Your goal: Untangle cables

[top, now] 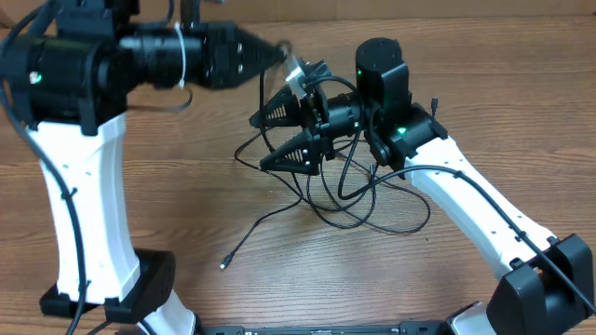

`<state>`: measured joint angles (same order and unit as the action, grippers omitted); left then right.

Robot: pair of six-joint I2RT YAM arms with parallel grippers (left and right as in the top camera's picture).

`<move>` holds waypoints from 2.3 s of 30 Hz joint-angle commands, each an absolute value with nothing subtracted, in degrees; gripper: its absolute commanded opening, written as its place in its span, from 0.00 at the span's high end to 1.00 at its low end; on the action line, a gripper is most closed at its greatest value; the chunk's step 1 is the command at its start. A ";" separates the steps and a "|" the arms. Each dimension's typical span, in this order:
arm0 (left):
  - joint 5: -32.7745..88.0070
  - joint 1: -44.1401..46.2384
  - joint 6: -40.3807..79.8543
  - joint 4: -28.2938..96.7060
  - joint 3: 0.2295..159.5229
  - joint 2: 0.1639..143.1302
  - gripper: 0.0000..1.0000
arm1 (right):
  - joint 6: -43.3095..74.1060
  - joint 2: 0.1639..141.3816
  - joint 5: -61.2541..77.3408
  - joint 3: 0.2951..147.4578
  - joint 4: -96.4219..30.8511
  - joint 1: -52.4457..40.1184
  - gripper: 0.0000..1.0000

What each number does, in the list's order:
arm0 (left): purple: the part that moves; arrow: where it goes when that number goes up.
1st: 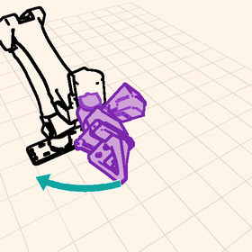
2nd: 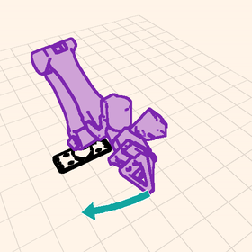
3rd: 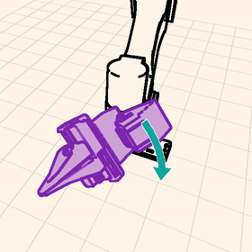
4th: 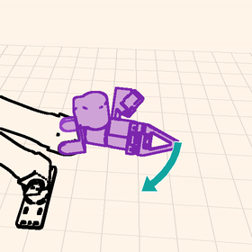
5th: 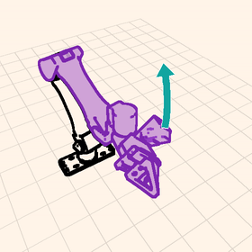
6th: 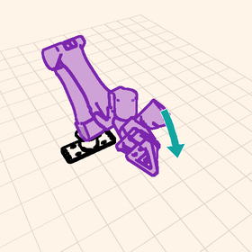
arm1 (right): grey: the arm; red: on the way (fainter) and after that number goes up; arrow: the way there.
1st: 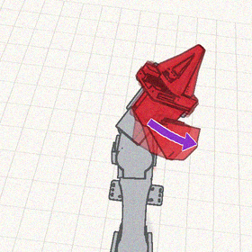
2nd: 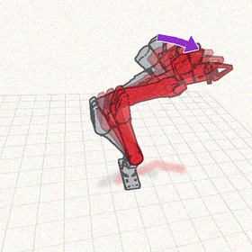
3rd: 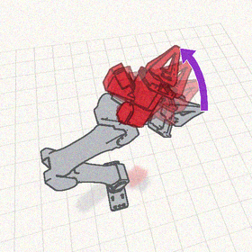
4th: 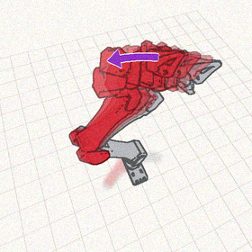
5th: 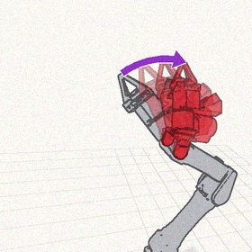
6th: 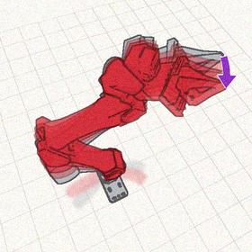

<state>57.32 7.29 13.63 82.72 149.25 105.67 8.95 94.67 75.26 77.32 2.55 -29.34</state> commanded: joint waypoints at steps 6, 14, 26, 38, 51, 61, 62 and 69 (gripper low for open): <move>58.37 3.14 24.91 71.35 150.21 107.02 0.96 | 7.18 94.41 73.08 78.39 2.52 -31.44 0.58; 58.39 1.17 22.92 74.56 150.21 107.15 0.48 | 7.25 94.41 72.12 78.39 -0.14 -31.42 0.96; 51.24 0.27 13.23 84.60 150.21 107.15 0.00 | 14.06 94.26 66.96 78.70 -0.78 -24.64 0.96; 43.92 0.27 6.72 93.27 150.21 107.20 0.00 | 39.55 92.88 79.92 82.19 13.58 7.46 0.96; 41.58 0.73 4.84 96.77 150.19 107.24 0.00 | 42.28 93.01 87.64 82.43 17.96 53.34 0.96; 41.56 4.97 5.52 95.04 150.19 107.26 0.00 | 32.58 96.12 72.86 82.43 6.22 73.56 0.96; 41.52 5.45 6.04 94.50 150.19 107.35 0.00 | 29.41 96.18 70.48 82.43 2.07 73.67 0.96; 41.47 9.45 6.87 92.53 150.19 108.07 0.00 | 7.75 96.44 25.58 82.48 -28.10 67.37 0.96</move>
